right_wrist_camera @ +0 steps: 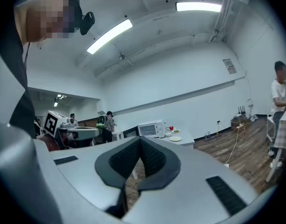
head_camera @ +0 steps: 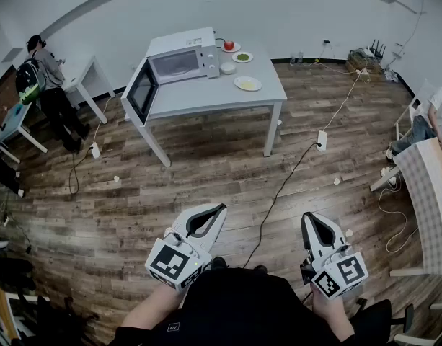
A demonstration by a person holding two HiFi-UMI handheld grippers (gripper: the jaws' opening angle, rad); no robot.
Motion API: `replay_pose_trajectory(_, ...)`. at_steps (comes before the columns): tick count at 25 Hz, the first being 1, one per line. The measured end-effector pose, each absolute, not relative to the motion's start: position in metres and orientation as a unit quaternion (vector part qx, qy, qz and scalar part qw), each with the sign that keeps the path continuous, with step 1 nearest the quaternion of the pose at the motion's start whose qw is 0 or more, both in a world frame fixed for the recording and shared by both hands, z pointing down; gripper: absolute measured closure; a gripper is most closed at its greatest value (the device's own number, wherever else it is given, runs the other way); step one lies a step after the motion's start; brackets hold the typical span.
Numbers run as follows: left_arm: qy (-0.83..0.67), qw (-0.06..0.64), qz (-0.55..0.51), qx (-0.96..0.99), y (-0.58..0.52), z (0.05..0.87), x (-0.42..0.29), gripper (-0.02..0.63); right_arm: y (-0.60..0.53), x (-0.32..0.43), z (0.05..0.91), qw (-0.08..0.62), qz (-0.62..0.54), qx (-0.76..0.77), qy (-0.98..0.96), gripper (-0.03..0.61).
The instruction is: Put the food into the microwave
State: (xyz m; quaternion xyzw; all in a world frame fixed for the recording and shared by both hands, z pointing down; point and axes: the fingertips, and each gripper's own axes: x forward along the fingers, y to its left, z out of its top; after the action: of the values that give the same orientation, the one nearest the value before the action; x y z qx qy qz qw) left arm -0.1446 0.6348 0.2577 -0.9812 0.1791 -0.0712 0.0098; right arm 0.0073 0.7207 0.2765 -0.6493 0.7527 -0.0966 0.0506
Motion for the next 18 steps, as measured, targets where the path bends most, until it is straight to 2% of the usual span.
replay_pose_trajectory(18,0.213,0.004,-0.089,-0.973,0.648,0.281,-0.090,0.606,0.749,0.054,0.309,0.030,-0.107,-0.616,0.780,0.565)
